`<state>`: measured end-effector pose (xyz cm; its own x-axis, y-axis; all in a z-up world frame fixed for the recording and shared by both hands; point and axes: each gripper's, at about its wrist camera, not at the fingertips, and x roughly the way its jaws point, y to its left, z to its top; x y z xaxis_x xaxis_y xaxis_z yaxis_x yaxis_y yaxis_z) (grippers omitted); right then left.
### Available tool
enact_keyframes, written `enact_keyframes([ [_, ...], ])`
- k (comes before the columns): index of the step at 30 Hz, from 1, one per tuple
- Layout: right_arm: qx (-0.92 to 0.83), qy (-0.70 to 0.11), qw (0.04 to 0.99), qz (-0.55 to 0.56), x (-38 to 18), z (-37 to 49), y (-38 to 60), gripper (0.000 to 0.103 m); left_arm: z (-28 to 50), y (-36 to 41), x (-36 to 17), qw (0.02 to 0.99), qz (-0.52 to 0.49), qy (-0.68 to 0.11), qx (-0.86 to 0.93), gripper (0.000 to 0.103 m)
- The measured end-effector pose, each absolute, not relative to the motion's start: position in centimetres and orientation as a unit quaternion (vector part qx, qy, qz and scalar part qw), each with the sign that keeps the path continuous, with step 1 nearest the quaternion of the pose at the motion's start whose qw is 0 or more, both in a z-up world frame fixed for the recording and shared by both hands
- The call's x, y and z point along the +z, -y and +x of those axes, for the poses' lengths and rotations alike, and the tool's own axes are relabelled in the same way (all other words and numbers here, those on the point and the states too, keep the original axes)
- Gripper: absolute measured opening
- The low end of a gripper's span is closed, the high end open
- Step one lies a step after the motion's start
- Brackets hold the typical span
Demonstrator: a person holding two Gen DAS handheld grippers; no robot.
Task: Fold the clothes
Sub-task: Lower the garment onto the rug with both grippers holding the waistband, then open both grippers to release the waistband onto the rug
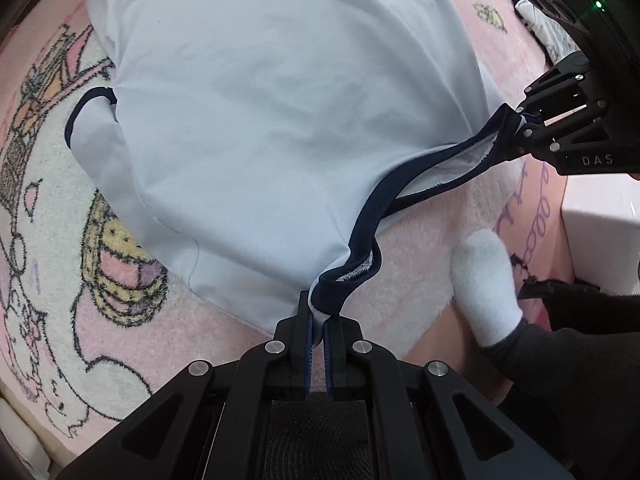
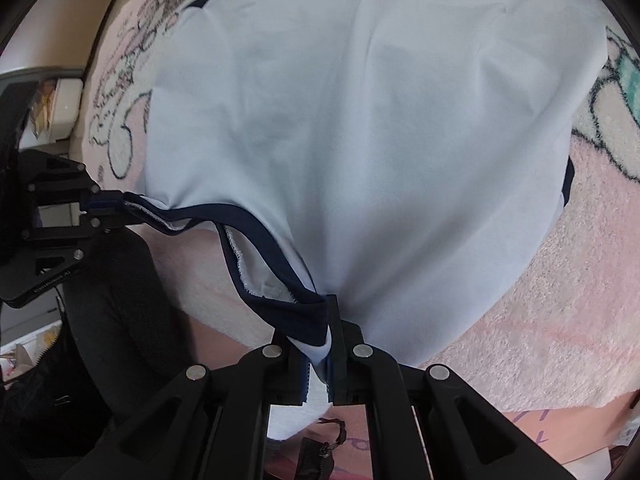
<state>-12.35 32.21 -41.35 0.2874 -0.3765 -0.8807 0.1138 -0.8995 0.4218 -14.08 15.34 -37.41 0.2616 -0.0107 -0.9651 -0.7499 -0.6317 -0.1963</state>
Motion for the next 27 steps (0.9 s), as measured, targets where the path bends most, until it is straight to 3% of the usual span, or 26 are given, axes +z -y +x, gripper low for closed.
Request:
enact_keyframes([
  [15,-0.609,0.056,0.168,0.773,-42.1,-11.2,-31.0,0.005,-14.7,-14.8,-39.2,0.297,-0.746,-0.265,0.533,0.007],
  [18,-0.609,0.061,0.166,0.773,-41.7,-11.0,-30.9,0.018,-14.4,-14.4,-38.6,0.300,-0.752,-0.254,0.528,0.020],
  [19,-0.608,0.064,0.169,0.773,-41.6,-10.8,-30.8,0.033,-14.3,-14.2,-38.3,0.303,-0.756,-0.245,0.526,0.036],
  [20,-0.608,0.061,0.169,0.774,-41.4,-10.6,-30.5,0.055,-14.1,-14.0,-38.1,0.306,-0.759,-0.237,0.524,0.070],
  [22,-0.612,0.036,0.164,0.773,-40.9,-9.8,-29.9,0.076,-13.8,-13.5,-37.6,0.314,-0.763,-0.216,0.522,0.100],
  [27,-0.620,0.011,0.143,0.771,-39.7,-8.4,-29.2,0.077,-13.9,-11.8,-35.9,0.315,-0.770,-0.157,0.532,0.100],
])
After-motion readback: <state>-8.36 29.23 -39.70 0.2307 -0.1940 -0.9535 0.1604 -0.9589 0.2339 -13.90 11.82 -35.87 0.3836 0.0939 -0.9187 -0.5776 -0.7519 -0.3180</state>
